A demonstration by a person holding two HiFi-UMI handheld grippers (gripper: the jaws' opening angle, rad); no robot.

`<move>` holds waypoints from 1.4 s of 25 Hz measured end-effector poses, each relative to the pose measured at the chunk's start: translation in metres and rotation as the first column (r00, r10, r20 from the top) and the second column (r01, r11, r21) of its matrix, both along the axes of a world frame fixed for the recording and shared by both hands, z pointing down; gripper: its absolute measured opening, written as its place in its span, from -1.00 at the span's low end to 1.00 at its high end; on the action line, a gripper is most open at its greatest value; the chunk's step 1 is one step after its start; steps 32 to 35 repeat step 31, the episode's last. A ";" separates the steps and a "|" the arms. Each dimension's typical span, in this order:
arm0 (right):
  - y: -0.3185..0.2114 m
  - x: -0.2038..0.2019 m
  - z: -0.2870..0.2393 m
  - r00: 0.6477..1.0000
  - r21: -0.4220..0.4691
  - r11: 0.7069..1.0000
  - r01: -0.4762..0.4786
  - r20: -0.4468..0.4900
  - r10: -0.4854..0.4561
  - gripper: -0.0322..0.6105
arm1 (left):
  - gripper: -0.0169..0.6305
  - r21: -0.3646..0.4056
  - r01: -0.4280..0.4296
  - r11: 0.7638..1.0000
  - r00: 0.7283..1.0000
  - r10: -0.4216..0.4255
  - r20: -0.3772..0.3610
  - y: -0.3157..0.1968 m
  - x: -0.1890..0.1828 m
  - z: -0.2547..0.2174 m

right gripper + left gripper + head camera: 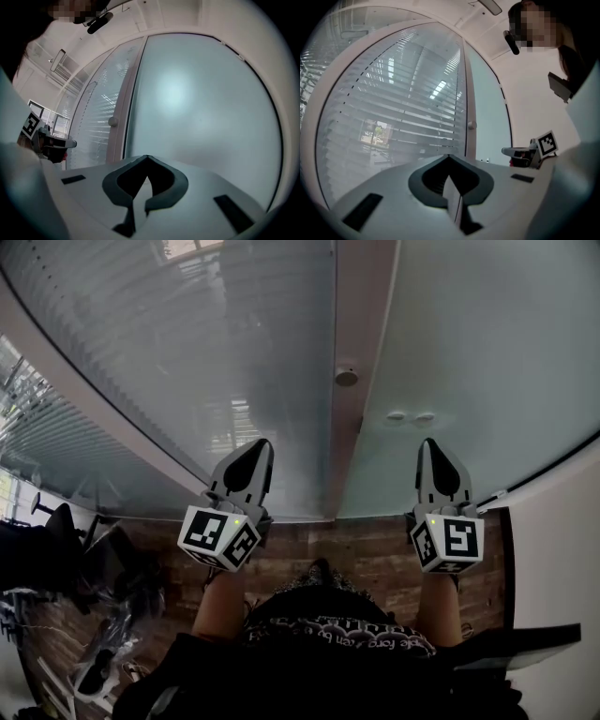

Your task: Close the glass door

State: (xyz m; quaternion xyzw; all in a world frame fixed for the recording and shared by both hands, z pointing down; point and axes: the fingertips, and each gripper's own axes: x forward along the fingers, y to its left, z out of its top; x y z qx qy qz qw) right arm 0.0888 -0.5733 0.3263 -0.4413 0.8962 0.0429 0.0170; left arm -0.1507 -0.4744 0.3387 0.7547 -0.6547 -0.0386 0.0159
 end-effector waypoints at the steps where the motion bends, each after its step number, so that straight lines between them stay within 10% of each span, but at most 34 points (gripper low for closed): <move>1: 0.001 0.000 0.000 1.000 0.000 1.000 0.001 -0.001 -0.001 -0.89 | -0.94 -0.002 0.000 1.000 1.000 0.000 0.000 0.000 0.001 0.000; 35: 0.006 -0.003 0.004 0.999 0.013 1.000 0.007 -0.054 -0.006 -0.89 | -0.94 -0.021 -0.019 1.000 1.000 0.019 0.008 0.001 0.009 0.007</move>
